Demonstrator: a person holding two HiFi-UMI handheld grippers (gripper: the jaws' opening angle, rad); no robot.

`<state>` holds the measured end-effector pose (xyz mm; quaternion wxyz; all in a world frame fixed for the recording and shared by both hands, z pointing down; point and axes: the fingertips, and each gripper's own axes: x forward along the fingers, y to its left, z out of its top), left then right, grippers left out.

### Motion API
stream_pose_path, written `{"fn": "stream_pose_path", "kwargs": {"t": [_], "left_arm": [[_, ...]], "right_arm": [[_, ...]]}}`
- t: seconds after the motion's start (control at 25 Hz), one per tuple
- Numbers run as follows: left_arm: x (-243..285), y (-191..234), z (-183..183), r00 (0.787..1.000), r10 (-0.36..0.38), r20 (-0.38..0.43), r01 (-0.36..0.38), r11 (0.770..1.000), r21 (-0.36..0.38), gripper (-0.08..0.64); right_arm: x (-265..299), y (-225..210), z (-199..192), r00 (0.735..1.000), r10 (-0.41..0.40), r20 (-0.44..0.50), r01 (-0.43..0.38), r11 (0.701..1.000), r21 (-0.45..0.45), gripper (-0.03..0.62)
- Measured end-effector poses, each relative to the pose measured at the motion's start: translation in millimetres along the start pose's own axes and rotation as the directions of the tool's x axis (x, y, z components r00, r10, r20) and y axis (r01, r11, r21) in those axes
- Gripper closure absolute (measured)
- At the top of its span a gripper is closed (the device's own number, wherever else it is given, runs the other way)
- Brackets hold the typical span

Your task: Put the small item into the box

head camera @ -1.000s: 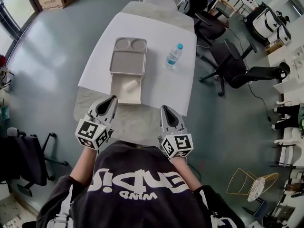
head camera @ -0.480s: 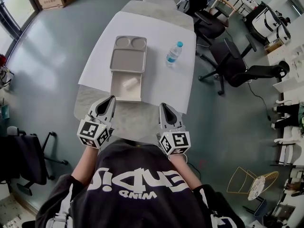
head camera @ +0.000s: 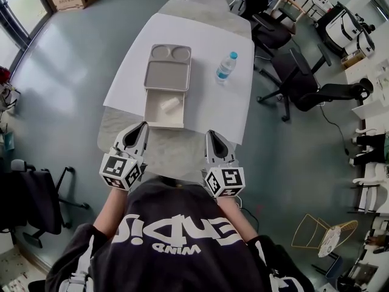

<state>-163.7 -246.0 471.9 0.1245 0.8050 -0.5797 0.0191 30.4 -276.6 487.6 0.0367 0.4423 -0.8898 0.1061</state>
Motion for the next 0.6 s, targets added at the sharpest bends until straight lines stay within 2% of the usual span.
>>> {"fn": "stream_pose_path", "kwargs": {"t": [0.6], "left_arm": [[1,13,1,0.999,0.037,0.02,-0.036,0.999,-0.016,0.551]], "right_arm": [[7,-4,-2,1.0,0.008,-0.01,-0.007,1.0,0.008,0.569]]}}
